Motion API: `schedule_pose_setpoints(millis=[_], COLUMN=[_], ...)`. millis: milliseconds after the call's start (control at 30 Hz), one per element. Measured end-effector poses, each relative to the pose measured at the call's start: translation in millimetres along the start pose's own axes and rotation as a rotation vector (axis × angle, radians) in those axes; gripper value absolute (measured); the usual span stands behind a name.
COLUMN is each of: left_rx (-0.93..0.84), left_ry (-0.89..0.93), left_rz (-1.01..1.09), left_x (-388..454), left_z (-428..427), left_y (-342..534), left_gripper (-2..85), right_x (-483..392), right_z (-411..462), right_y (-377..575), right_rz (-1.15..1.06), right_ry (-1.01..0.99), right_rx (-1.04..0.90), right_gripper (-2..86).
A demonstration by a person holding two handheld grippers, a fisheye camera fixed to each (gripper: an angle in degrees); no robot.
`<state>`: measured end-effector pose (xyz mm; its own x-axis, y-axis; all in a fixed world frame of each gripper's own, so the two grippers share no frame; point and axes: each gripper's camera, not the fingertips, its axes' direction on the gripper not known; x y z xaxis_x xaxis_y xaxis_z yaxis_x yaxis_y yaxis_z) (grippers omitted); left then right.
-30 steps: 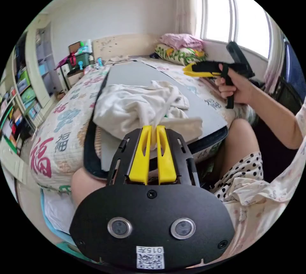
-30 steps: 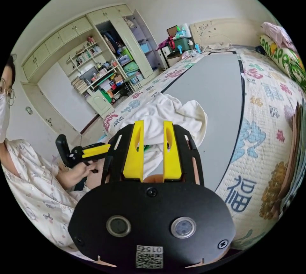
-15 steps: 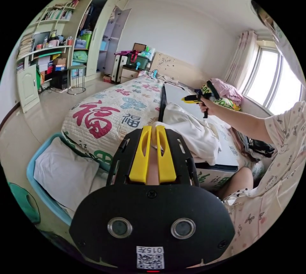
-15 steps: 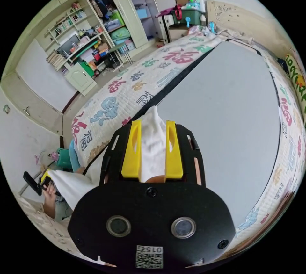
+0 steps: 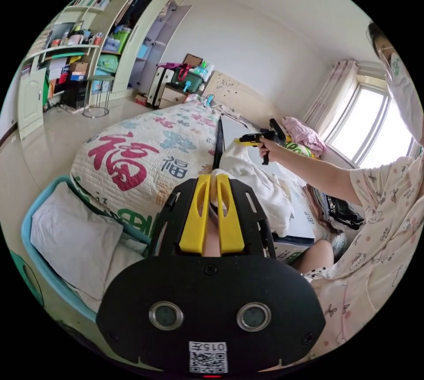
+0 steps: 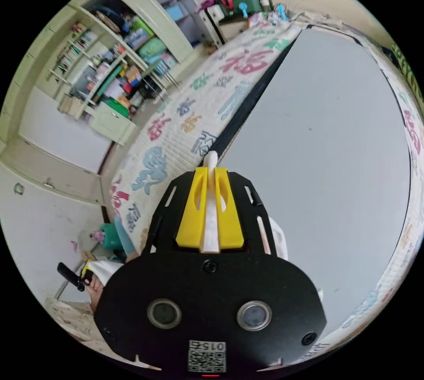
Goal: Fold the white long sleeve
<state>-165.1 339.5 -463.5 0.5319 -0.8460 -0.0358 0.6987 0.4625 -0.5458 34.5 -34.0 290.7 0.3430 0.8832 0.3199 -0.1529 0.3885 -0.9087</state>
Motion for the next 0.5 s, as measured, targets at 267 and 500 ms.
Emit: schedule_pose_setpoints(millis=[267,500], left_rx=[0.259,0.521], left_ry=[0.047,0.307], left_rz=[0.07,-0.005], left_x=[-6.4,-12.3], left_z=[-57.0,-90.2], left_y=[-32.9,-55.1], left_gripper=[0.1,-0.1], right_x=[-63.1,-153.1], right_z=[-345.7,-535.9], right_y=[174.1,340.7], right_rz=[-0.031,-0.098], right_ry=[-0.108,-0.034], right_rx=[0.482,0.845], right_gripper=[2.3,1.4])
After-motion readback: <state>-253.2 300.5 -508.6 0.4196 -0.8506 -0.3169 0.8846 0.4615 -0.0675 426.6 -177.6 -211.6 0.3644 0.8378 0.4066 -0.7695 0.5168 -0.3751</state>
